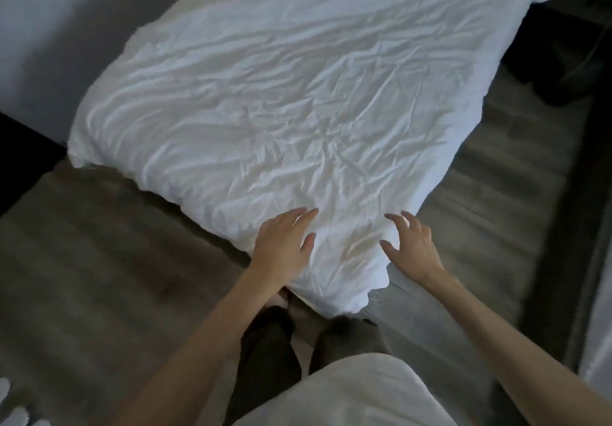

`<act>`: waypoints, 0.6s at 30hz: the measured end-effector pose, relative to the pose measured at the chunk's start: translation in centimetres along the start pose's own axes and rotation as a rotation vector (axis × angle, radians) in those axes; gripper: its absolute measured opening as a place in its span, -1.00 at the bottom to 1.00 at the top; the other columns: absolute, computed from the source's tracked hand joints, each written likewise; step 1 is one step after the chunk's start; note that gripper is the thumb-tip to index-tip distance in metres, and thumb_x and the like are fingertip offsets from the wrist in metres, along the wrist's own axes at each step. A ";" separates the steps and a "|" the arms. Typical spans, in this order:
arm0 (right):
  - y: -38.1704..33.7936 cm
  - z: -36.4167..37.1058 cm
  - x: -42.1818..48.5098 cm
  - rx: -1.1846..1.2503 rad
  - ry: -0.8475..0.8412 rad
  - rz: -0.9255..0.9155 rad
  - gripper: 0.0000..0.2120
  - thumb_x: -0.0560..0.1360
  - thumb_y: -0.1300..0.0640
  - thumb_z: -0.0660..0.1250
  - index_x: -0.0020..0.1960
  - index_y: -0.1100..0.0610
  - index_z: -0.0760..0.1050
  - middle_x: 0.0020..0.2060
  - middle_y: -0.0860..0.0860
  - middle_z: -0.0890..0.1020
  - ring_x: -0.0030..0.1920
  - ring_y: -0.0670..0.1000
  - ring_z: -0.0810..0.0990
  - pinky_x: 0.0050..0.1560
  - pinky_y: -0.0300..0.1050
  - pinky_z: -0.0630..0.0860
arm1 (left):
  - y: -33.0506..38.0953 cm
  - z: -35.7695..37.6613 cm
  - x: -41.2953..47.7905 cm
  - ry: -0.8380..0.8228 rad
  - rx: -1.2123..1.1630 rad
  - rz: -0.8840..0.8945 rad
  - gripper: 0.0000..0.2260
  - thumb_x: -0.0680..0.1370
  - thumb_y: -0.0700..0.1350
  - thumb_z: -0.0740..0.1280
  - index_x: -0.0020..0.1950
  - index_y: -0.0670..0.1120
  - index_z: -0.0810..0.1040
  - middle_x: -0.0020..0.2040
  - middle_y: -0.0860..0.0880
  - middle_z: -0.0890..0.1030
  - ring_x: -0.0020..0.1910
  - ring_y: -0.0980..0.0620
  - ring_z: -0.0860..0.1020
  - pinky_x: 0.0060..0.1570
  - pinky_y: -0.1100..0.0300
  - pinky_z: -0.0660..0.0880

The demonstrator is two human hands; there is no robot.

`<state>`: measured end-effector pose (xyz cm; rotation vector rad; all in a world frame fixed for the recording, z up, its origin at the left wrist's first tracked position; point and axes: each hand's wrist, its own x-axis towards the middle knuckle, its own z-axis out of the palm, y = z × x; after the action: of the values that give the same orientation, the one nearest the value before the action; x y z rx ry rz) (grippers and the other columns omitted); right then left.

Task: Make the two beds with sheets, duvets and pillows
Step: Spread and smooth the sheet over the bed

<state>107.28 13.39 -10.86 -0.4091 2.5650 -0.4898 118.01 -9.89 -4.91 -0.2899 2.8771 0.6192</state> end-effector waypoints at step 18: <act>-2.7 17.4 2.5 0.822 0.184 0.763 0.21 0.27 -0.16 0.58 0.55 -0.12 -0.26 0.49 0.08 0.23 0.46 0.20 0.24 0.41 0.17 0.27 | -10.6 11.4 9.7 -0.364 0.036 0.217 -0.50 0.65 -0.03 0.16 0.58 0.12 0.11 0.60 0.04 -0.01 0.57 -0.12 -0.11 0.46 -0.08 0.21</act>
<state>114.68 5.48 -24.92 0.8856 2.1742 -1.2023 112.64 -16.02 -21.36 0.1319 2.5791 0.5849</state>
